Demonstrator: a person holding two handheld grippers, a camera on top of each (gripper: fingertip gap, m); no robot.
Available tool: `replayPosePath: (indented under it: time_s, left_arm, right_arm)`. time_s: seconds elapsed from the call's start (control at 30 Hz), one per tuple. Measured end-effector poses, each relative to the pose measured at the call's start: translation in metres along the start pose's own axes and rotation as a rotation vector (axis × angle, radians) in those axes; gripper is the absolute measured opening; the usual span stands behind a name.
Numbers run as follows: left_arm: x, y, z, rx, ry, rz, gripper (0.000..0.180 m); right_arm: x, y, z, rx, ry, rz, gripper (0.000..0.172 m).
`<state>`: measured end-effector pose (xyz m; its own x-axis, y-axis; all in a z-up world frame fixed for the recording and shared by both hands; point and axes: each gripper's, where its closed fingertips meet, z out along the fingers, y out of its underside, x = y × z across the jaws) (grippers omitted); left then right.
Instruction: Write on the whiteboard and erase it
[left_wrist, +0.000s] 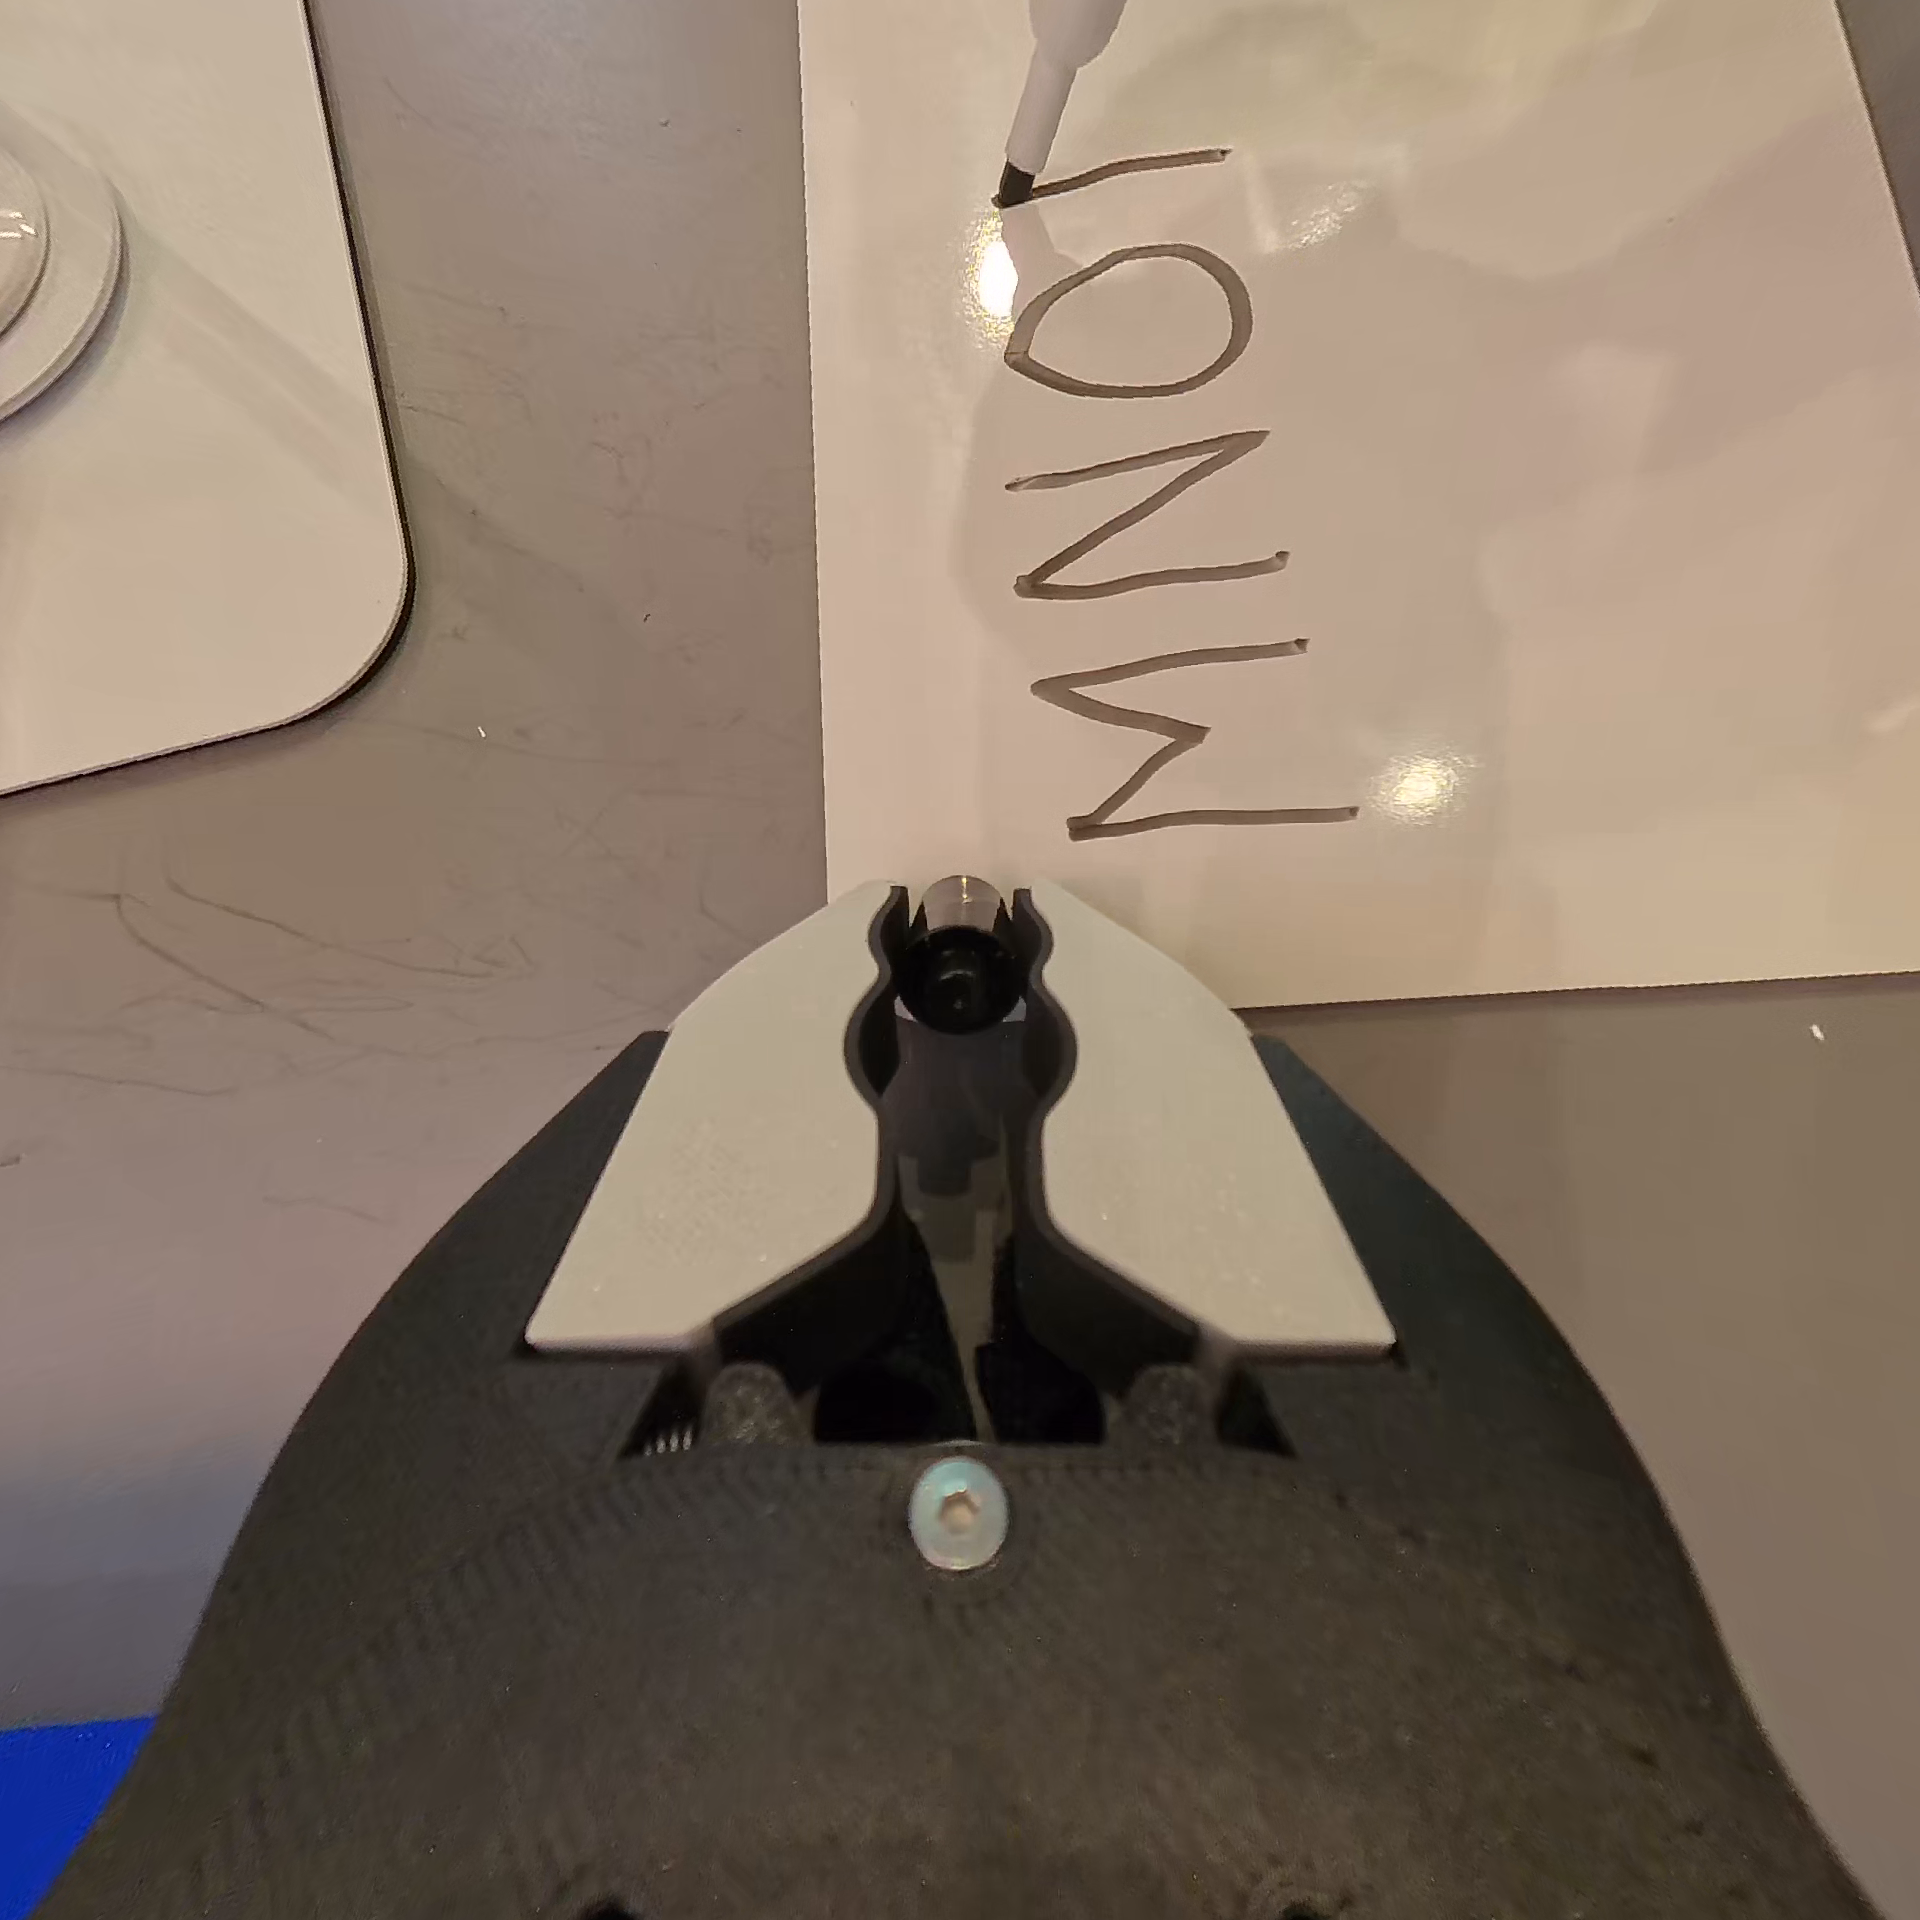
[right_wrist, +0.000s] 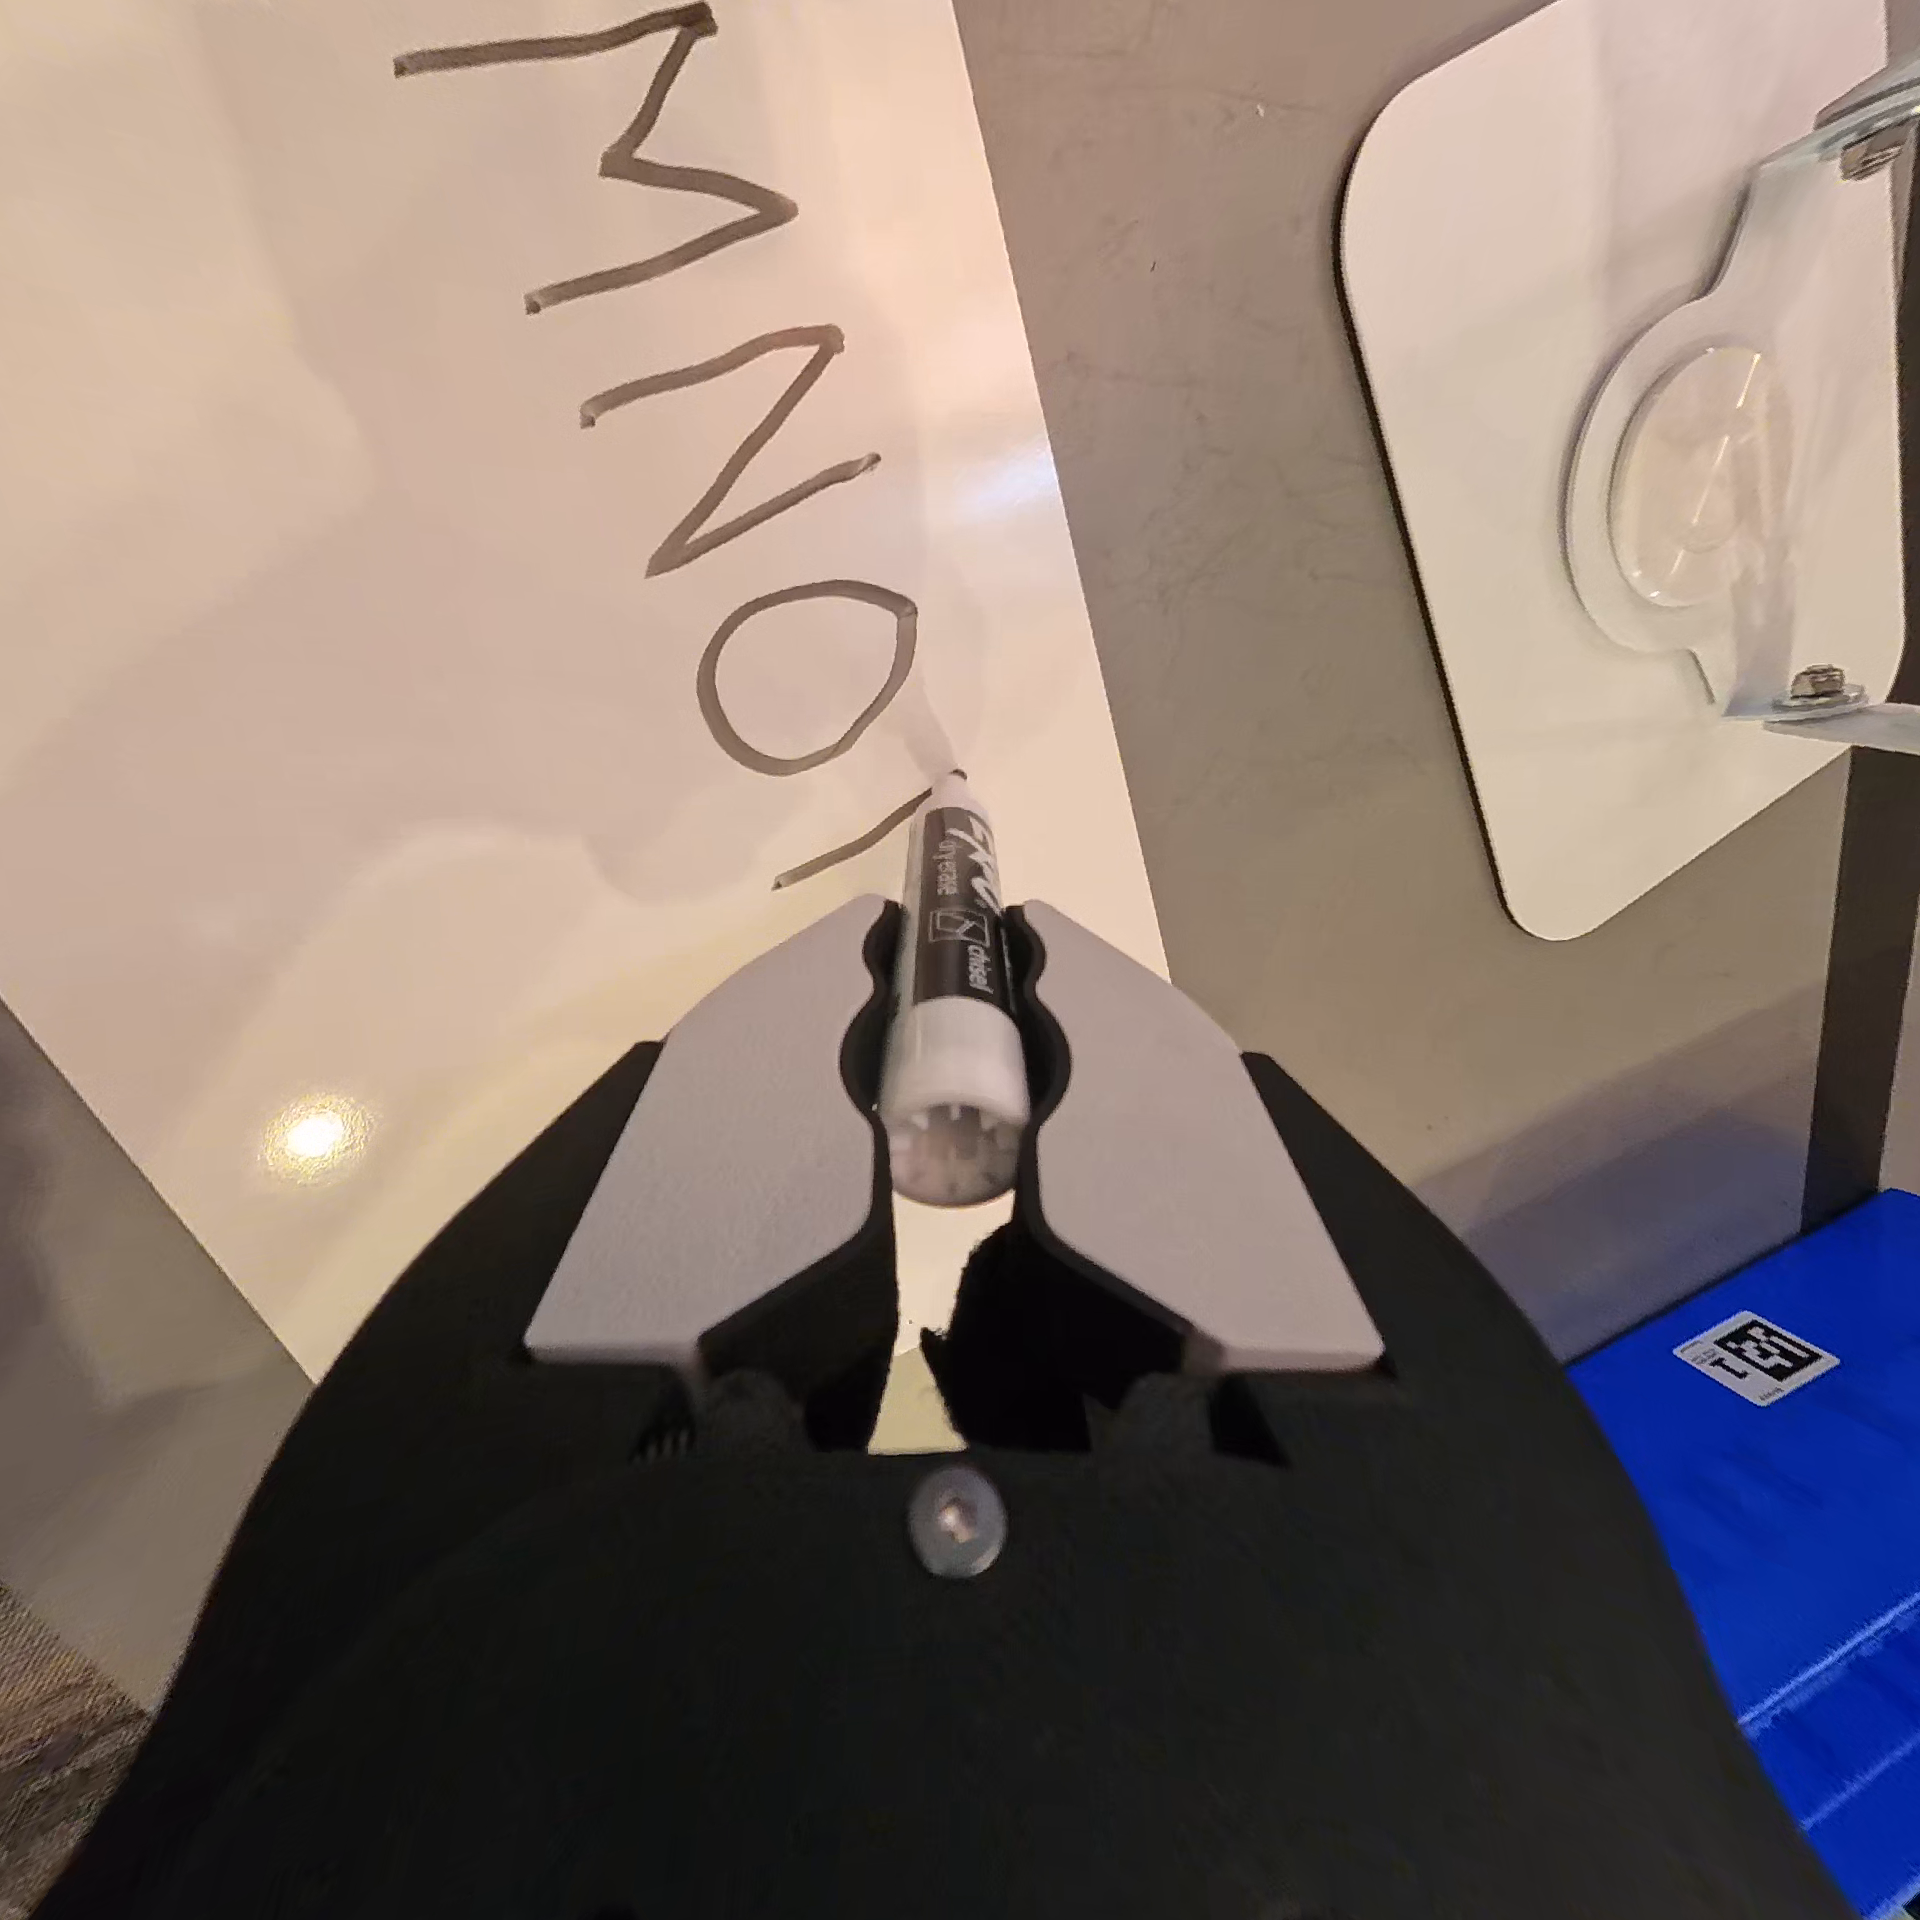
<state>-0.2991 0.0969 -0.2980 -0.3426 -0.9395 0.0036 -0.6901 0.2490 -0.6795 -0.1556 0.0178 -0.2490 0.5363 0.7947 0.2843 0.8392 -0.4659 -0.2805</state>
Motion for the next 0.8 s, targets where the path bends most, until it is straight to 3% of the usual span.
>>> replayPosePath:
  time_s: [0.47,0.8]
  left_arm:
    - [0.000,0.000,0.000,0.000,0.000,0.000,0.019]
    - [0.000,0.000,0.000,0.000,-0.002,0.001,0.019]
  right_arm:
    - [-0.001,0.022,-0.008,-0.053,0.000,0.016,0.020]
    - [-0.016,0.006,-0.008,-0.030,-0.022,-0.015,0.020]
